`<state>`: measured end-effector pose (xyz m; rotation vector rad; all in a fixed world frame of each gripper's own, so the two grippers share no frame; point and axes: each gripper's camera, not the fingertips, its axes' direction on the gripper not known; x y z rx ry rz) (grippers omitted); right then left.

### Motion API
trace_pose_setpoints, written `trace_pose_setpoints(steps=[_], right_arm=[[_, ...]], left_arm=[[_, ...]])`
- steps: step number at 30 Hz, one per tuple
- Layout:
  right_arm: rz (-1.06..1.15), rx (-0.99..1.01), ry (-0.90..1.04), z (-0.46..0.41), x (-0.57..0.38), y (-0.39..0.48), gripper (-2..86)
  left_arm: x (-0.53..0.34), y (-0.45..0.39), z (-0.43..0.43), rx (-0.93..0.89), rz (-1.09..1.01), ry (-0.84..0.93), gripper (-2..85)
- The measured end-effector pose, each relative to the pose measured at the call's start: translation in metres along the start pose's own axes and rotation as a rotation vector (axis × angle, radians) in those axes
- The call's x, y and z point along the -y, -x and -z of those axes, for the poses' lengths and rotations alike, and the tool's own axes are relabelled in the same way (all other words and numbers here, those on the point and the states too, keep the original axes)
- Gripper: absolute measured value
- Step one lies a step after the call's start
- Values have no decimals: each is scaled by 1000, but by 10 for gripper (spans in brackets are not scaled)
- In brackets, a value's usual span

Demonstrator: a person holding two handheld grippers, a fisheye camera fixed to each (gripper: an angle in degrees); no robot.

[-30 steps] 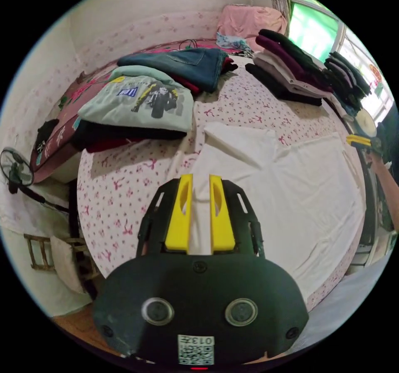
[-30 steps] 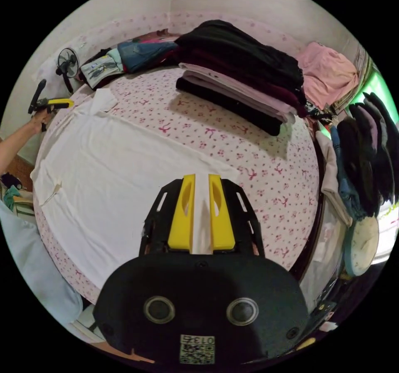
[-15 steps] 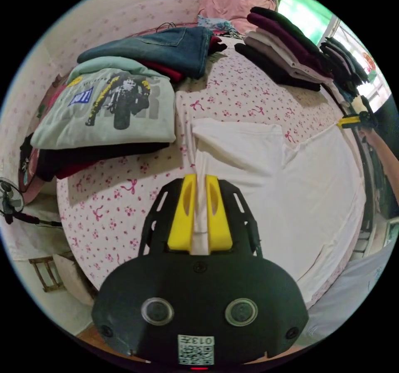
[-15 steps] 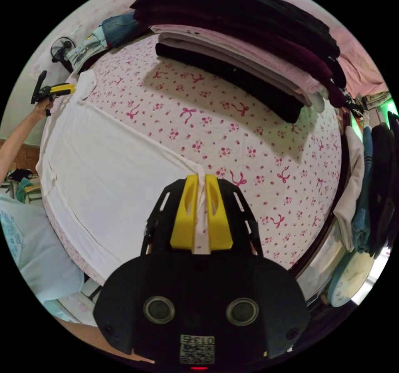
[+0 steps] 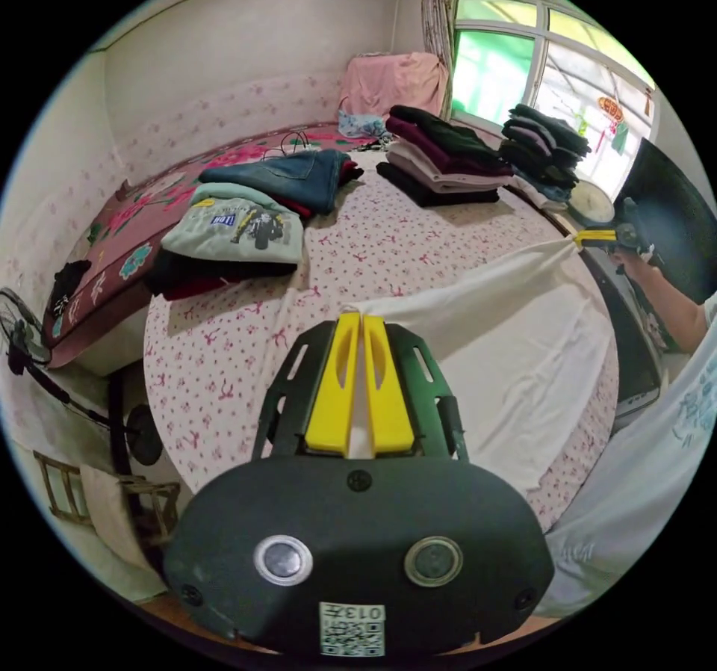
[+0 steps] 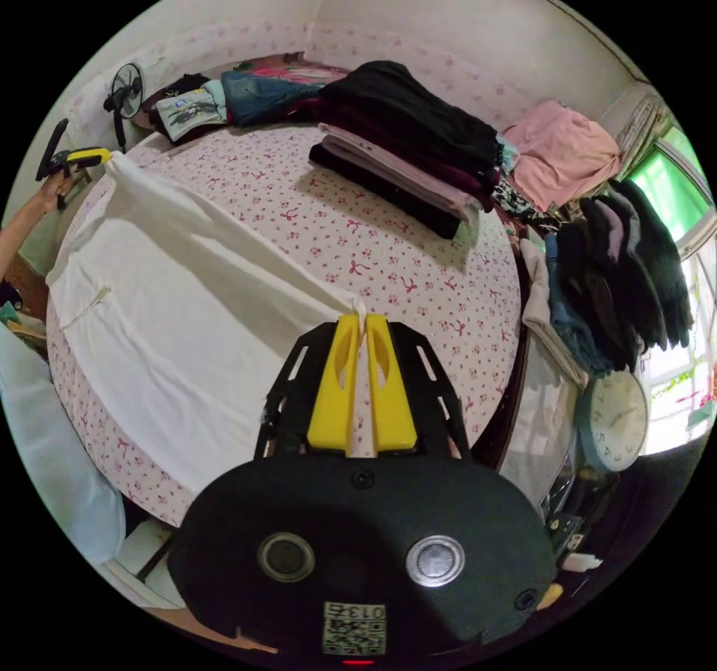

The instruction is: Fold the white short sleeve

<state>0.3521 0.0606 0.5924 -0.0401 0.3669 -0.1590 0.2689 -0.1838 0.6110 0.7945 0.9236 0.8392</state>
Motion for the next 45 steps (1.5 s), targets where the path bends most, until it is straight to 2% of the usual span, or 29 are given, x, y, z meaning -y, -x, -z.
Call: trace_pose_setpoints(steps=[4, 10, 12, 17, 22, 25, 29, 33, 35, 37, 39, 45], right_arm=[[-62, -34, -15, 12, -40, 33, 12], [-20, -119, 141, -31, -81, 94, 14], [-40, -163, 122, -38, -86, 104, 16], [-92, -166, 80, -25, -83, 101, 29], [-91, -89, 126, -38, -89, 98, 60], [-167, -68, 128, -23, -90, 84, 72], [-210, -108, 21, 8, -77, 79, 69], [-126, 130, -114, 13, -14, 114, 69], [-61, 268, -141, 4, 20, 141, 70], [9, 395, -121, -10, 55, 169, 72], [58, 502, -84, -26, 94, 196, 73], [134, 611, 44, -66, 153, 244, 71]], left_arm=[[-48, -18, 15, 12, 12, 34, 0], [-100, -37, -26, 17, 50, 211, 0], [-106, -41, -35, 20, 53, 245, 0], [-106, -41, -18, 30, 71, 164, 0], [-123, -29, -41, -51, 71, 279, 0], [-134, -17, -27, -91, 136, 231, -2], [-141, 0, -4, -69, 173, 127, -2], [-133, 21, -19, -86, 276, 102, -2], [-128, 23, -56, -73, 281, 249, -2], [-126, 13, -63, -17, 191, 279, -2], [-125, 9, -59, -43, 147, 313, -3], [-127, 13, -35, -86, 202, 179, -3]])
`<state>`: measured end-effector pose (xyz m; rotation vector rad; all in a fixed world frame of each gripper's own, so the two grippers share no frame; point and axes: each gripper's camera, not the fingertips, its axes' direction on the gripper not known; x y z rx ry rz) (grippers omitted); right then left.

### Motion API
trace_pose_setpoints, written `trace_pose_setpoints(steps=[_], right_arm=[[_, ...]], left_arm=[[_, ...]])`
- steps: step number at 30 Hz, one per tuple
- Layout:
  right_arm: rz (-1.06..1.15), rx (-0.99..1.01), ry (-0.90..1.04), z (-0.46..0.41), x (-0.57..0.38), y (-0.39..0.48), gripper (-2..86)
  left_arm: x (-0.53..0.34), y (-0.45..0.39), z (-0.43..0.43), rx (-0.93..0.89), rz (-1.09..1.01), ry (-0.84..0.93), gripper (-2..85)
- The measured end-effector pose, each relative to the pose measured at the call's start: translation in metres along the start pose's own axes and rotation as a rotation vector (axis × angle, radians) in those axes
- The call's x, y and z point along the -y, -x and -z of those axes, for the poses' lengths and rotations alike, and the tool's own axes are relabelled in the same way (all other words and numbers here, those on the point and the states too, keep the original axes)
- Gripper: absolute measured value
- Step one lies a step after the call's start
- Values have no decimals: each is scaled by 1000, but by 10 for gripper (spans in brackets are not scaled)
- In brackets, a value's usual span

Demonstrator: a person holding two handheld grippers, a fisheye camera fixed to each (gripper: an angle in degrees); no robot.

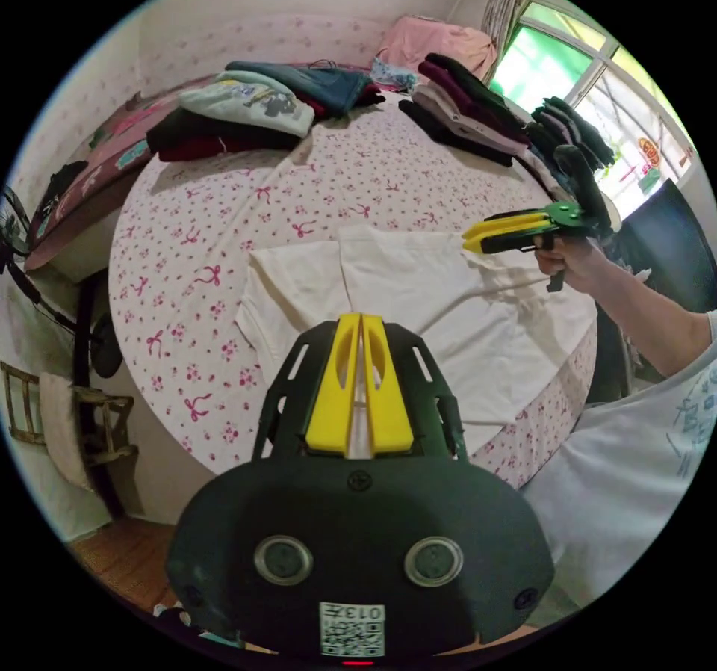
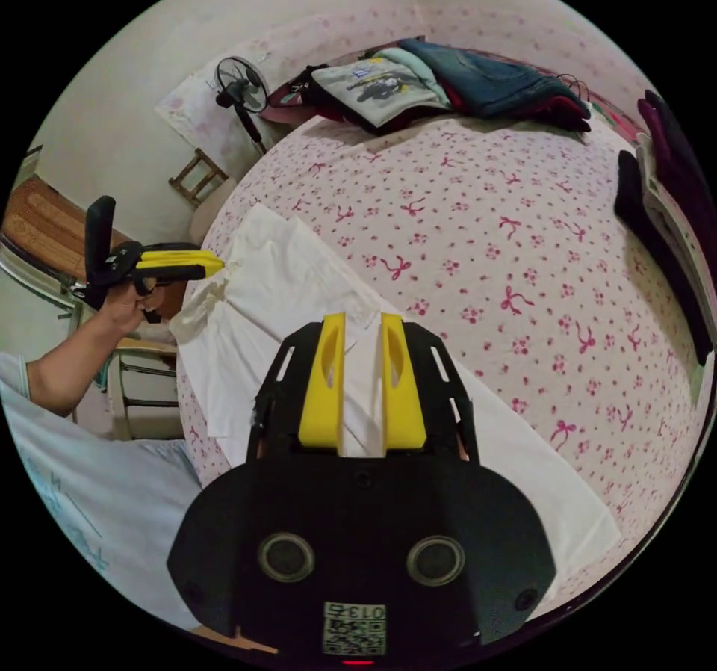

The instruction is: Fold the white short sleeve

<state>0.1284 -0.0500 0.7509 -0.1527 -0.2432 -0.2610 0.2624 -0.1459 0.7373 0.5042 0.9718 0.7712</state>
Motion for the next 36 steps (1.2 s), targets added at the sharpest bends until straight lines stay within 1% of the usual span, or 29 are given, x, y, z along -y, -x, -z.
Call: trace_pose_setpoints(steps=[3, 5, 7, 9, 12, 14, 16, 17, 18, 20, 24, 27, 28, 29, 31, 32, 33, 34, 35, 36], right_arm=[[-2, -24, 70, -18, 16, 4, 37], [8, -71, 72, -13, 19, 8, 25], [56, -40, 6, 5, 16, 17, 20], [162, -10, -124, 37, -1, 41, 16], [281, -52, -234, 61, -36, 82, 16], [314, -89, -225, 56, -57, 104, 17], [324, -102, -173, 36, -75, 120, 19], [331, -153, -98, 17, -84, 126, 22], [320, -222, -14, -3, -90, 129, 24], [296, -258, 43, -14, -96, 128, 32], [190, -213, -43, 15, -87, 114, 63], [128, -144, -103, 31, -62, 94, 73], [110, -129, -116, 33, -56, 89, 75], [75, -93, -132, 34, -42, 78, 78], [35, -44, -123, 29, -21, 63, 81], [21, -29, -111, 22, -9, 54, 81], [6, -22, -83, 11, 4, 46, 79], [-4, -10, -64, 5, 9, 41, 77], [-21, 19, -17, -8, 20, 33, 64], [-31, 59, 16, -17, 28, 27, 49]], left_arm=[[0, 0, -17, -5, 0, 57, -2], [-4, -5, -26, 24, -31, 92, -2], [-8, -6, -21, 35, -33, 76, -2], [-12, -5, -17, 27, -23, 71, -2], [-17, -5, -9, 19, -26, 53, -2], [-21, -7, -5, 40, -31, 54, -2], [-24, -8, 0, 51, -22, 48, -2], [-26, -9, 3, 59, -15, 40, -2], [-26, -10, 4, 62, -13, 36, -1], [-28, -13, 11, 88, -13, 24, 0], [-25, -18, 24, 97, -35, -17, 9], [-18, -23, 24, 23, -68, -28, 44], [-15, -30, 21, -10, -117, -13, 64], [-13, -37, 16, -1, -164, 22, 83], [-10, -45, 7, 64, -204, 79, 86], [-7, -47, 0, 120, -216, 122, 74], [-6, -47, -3, 135, -222, 140, 68], [-2, -45, -2, 115, -223, 124, 41], [4, -41, -3, 85, -224, 144, 24], [7, -40, -3, 66, -231, 159, 20]])
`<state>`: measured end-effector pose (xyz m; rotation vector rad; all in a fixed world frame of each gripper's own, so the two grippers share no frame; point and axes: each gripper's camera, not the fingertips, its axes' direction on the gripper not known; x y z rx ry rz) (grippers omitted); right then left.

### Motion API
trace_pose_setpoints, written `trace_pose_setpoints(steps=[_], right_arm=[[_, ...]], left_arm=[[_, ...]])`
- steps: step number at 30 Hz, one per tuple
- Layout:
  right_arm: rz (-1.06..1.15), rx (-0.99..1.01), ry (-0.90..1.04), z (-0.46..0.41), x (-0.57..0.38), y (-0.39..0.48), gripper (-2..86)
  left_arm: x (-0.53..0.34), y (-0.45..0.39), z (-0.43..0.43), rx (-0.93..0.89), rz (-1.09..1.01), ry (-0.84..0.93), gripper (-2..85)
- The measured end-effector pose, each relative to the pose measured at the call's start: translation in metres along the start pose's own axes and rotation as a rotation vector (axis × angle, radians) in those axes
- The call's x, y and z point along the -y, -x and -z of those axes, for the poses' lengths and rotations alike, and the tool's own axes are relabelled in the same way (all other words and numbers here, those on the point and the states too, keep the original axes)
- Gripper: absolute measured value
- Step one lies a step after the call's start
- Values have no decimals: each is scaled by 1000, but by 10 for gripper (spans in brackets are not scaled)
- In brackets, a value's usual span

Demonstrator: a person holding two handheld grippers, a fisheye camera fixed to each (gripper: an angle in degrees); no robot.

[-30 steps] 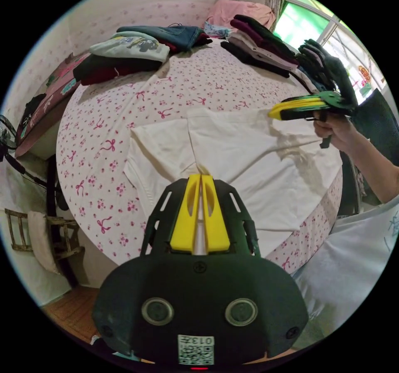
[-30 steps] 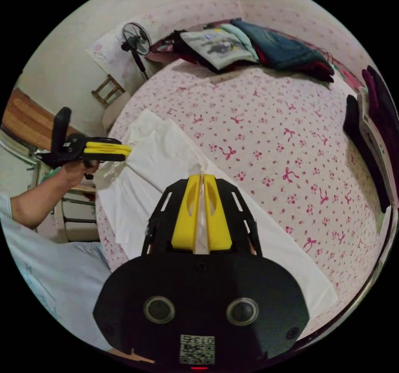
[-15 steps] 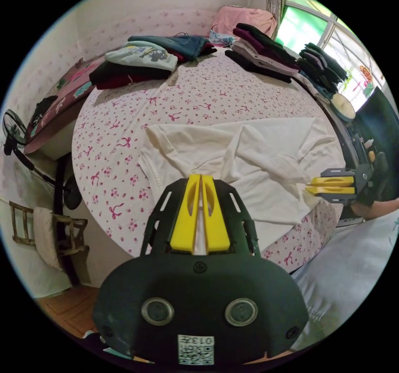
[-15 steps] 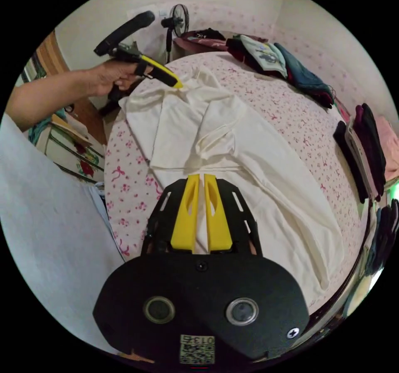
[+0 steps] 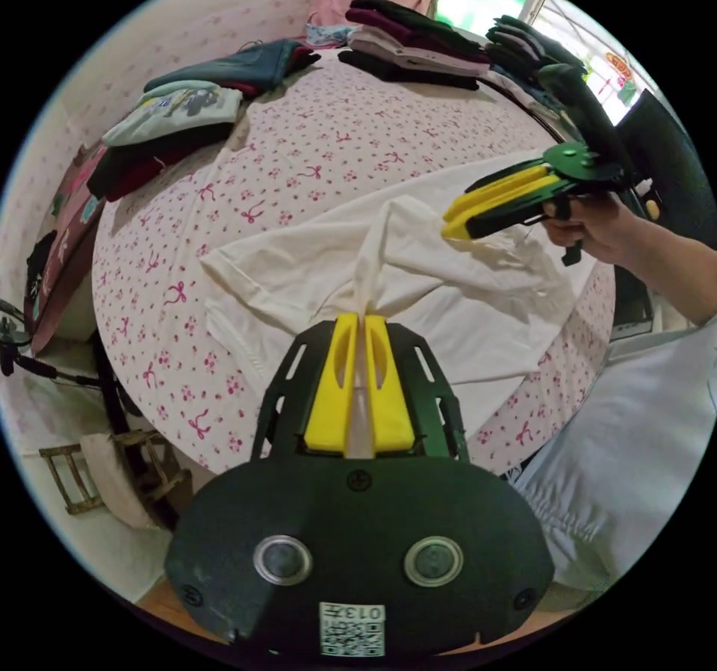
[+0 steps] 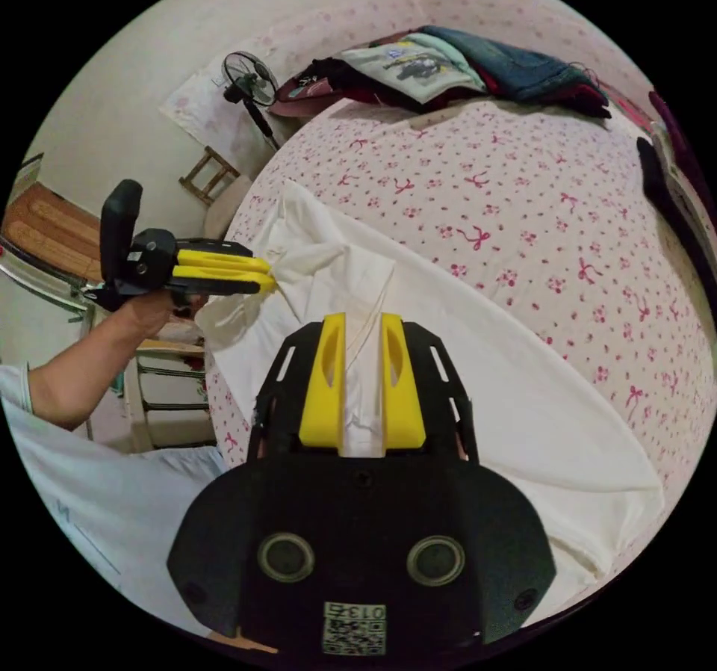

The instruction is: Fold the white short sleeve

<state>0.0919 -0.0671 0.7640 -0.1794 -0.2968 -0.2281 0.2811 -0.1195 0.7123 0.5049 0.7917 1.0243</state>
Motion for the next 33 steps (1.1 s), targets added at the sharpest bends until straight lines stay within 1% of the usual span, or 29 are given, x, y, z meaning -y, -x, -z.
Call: trace_pose_setpoints(steps=[1, 2, 3, 5, 8, 10, 12, 13, 15, 17, 18, 19, 20, 21, 23, 24, 27, 28, 29, 32, 33], right_arm=[[1, 29, 7, -2, 3, -2, 41], [12, 106, -4, -1, 8, -4, 30], [29, 147, -48, 6, 9, -3, 23], [59, 89, -117, 20, 7, 1, 18], [75, 30, -204, 32, -4, 2, 14], [34, -38, -173, 24, -7, -2, 14], [-39, -79, -40, -3, -6, -17, 16], [-56, -63, -25, -6, -7, -22, 17], [-118, -56, -85, 7, -11, -33, 25], [-117, -86, -159, 25, -16, -35, 38], [-110, -86, -187, 36, -21, -36, 47], [-105, -76, -192, 40, -25, -36, 52], [-85, -40, -196, 46, -32, -36, 61], [-40, 5, -191, 50, -40, -31, 70], [49, 30, -165, 50, -52, -17, 81], [115, 9, -130, 45, -60, -5, 94], [217, -78, -39, 23, -71, 19, 111], [228, -95, -28, 18, -71, 21, 109], [234, -125, -19, 11, -71, 23, 96], [193, -193, -28, 4, -67, 16, 32], [164, -202, -46, 9, -67, 9, 25]], left_arm=[[4, 3, 4, -22, -16, 5, 15], [6, 4, 12, -22, -42, -7, 12], [6, 4, 16, -20, -54, -10, 11], [6, 8, 32, -54, -93, -19, 8], [7, 15, 30, -101, -93, 1, 7], [9, 21, 11, -55, -65, 73, 8], [7, 27, -9, -14, -43, 142, 12], [5, 34, -6, -44, -9, 93, 15], [1, 46, 5, -77, 59, 52, 27], [-6, 59, 24, -86, 129, -31, 64], [-8, 61, 27, -101, 143, -49, 70], [-8, 65, 33, -152, 158, -82, 78], [-7, 65, 36, -193, 148, -110, 82], [-6, 64, 37, -201, 142, -120, 83], [4, 57, 34, -193, 113, -114, 87], [7, 54, 32, -191, 103, -105, 88], [24, 40, 21, -168, 41, -47, 81], [30, 36, 16, -138, 24, -17, 65], [35, 33, 13, -111, 13, 8, 41], [41, 32, 16, -84, -8, 30, 15], [42, 32, 19, -88, -11, 27, 12]])
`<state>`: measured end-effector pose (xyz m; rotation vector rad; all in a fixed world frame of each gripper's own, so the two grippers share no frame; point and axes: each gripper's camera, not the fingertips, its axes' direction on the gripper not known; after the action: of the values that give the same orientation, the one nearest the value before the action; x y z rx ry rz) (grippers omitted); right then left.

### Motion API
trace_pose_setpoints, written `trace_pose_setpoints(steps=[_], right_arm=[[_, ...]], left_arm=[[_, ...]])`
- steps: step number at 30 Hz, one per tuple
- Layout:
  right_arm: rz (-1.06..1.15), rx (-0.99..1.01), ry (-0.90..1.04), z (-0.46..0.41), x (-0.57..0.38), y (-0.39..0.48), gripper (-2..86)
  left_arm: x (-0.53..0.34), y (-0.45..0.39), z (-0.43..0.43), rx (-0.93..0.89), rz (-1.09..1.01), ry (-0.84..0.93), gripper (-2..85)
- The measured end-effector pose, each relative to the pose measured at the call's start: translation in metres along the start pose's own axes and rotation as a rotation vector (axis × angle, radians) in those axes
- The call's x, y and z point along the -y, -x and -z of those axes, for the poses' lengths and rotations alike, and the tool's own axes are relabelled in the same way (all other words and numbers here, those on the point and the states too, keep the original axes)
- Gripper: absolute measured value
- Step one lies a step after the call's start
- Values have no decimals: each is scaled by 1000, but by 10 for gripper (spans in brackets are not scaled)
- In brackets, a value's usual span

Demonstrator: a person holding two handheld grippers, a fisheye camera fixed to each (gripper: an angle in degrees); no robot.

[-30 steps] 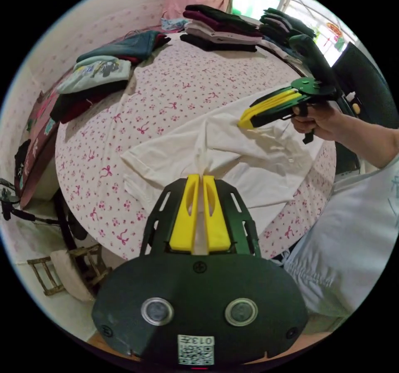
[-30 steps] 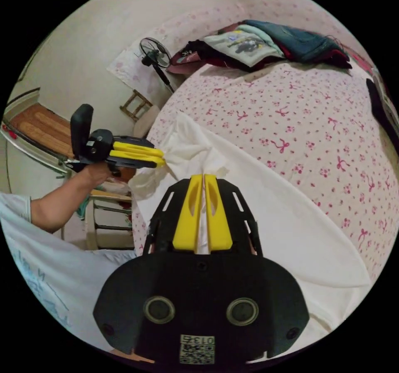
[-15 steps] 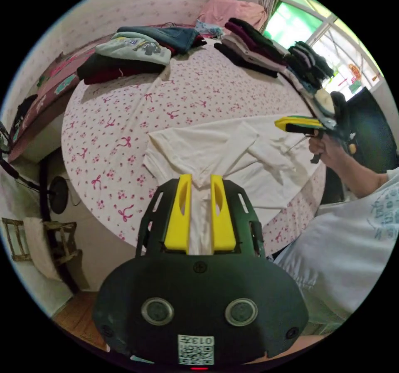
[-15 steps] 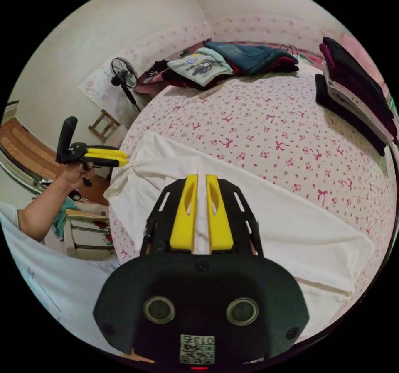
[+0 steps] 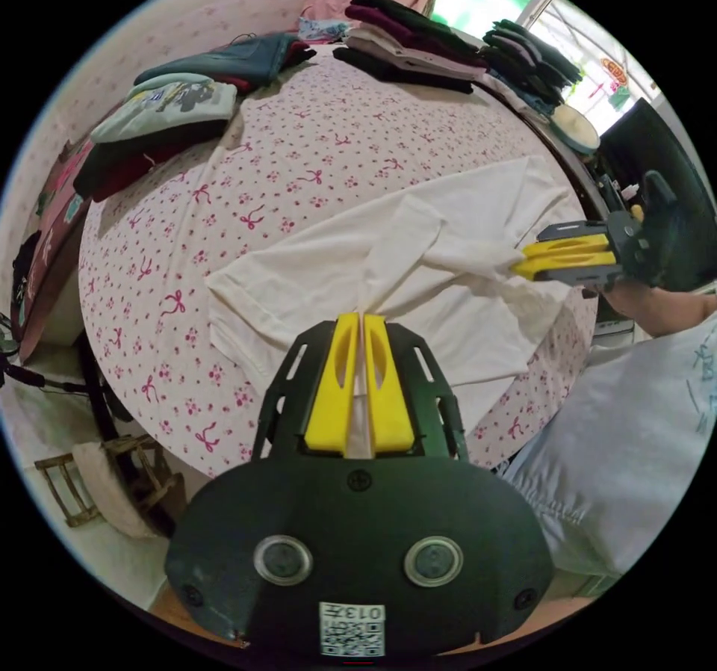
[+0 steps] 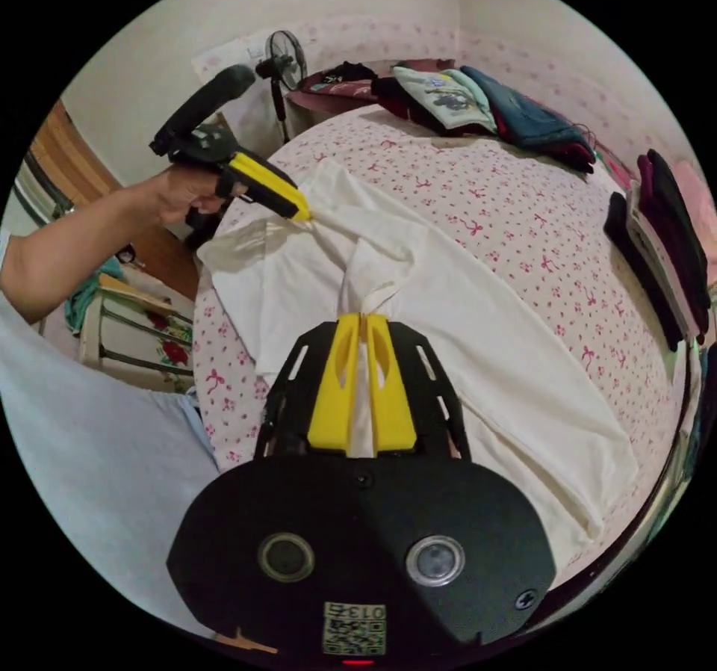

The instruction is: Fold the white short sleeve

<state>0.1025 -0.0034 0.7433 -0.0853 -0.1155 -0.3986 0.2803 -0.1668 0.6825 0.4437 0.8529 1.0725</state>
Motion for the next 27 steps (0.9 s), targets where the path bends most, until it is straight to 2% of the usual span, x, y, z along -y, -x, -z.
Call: trace_pose_setpoints(steps=[2, 6, 9, 11, 16, 18, 20, 22, 24, 25, 27], right_arm=[[-53, 73, -43, 9, -4, -17, 17], [-264, 379, -90, 8, -31, -75, 11], [-386, 540, -55, -11, -49, -114, 9], [-367, 566, 1, -15, -54, -125, 8], [-181, 426, 114, 1, -58, -119, 4], [-139, 295, 37, 18, -59, -107, 4], [-84, 253, -60, 26, -57, -89, 3], [1, 202, -96, 21, -52, -63, 2], [86, 78, 5, -9, -47, -32, 1], [83, 44, 45, -18, -48, -29, 1], [2, 32, 50, -22, -58, -32, 1]], left_arm=[[-3, 1, 12, -26, -24, -29, 7], [-11, 10, 19, -80, -42, -54, 5], [-13, 17, 8, -101, -40, 3, 5], [-18, 18, 9, -126, -59, 14, 6], [-28, 20, 40, -82, -13, -32, 5], [-27, 14, 53, -85, 9, -105, 3], [-16, -10, 56, -81, -27, -162, 2], [-3, -31, 46, -45, -35, -140, 1], [8, -48, 30, -42, -48, -91, 0], [13, -55, 18, -8, -43, -23, -1], [10, -58, 19, 36, -8, -60, -2]])
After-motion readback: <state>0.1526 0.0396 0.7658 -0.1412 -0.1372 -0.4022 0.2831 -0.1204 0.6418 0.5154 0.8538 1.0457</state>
